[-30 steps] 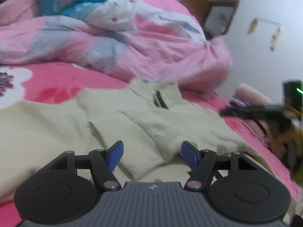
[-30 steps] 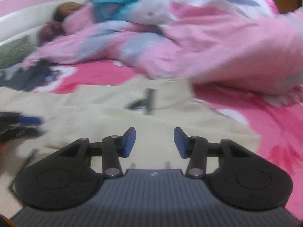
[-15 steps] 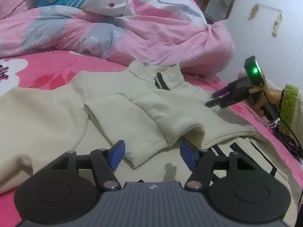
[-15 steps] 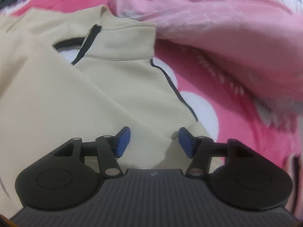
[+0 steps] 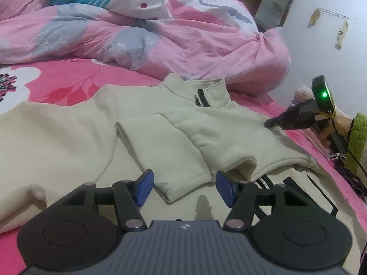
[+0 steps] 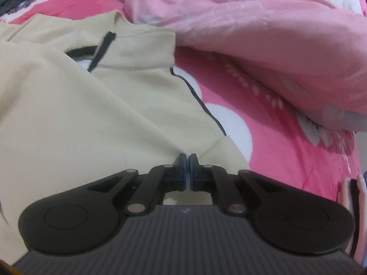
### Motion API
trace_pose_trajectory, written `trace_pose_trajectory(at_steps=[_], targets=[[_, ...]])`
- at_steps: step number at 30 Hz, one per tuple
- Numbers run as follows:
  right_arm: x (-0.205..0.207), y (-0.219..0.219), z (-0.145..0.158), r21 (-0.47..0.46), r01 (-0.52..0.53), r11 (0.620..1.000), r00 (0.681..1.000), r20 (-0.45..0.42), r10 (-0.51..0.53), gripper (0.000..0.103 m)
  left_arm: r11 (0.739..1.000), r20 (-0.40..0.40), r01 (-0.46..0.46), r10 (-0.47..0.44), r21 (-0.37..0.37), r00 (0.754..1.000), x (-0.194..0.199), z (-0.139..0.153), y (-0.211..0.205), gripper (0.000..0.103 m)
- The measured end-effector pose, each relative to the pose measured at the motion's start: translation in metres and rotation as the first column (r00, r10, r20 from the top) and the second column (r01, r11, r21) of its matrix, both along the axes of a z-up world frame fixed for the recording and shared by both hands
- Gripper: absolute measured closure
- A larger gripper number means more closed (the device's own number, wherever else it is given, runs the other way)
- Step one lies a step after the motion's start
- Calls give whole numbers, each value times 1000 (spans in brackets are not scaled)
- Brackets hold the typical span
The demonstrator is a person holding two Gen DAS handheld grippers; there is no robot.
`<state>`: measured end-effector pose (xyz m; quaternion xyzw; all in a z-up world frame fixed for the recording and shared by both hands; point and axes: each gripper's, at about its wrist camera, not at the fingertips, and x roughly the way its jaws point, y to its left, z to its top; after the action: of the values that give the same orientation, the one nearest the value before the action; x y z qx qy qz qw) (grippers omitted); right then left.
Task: Fold clothes
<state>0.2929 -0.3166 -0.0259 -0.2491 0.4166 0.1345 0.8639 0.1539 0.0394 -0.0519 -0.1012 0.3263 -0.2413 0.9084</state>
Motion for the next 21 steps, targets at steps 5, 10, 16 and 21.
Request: trace_pose_trajectory(at_steps=[5,10,16,21], targets=[[1,-3,-8,6,46,999,999,3,-46,102,1000,-5,-10,10,-11,1000,1,0,3,43],[-16,15,8,-62,77,995,995,64,-73,93,999,4,-33,34,-17,999,1,4,7,43],[-99,87,49,90,-177,980,963,223,153,65,994,43,-111,111,6,993,-3,11,12,43],[-163,184,29,18,-536,844,823,233,517,58,978,94,-207,204,22,974,-6,21,21,42]])
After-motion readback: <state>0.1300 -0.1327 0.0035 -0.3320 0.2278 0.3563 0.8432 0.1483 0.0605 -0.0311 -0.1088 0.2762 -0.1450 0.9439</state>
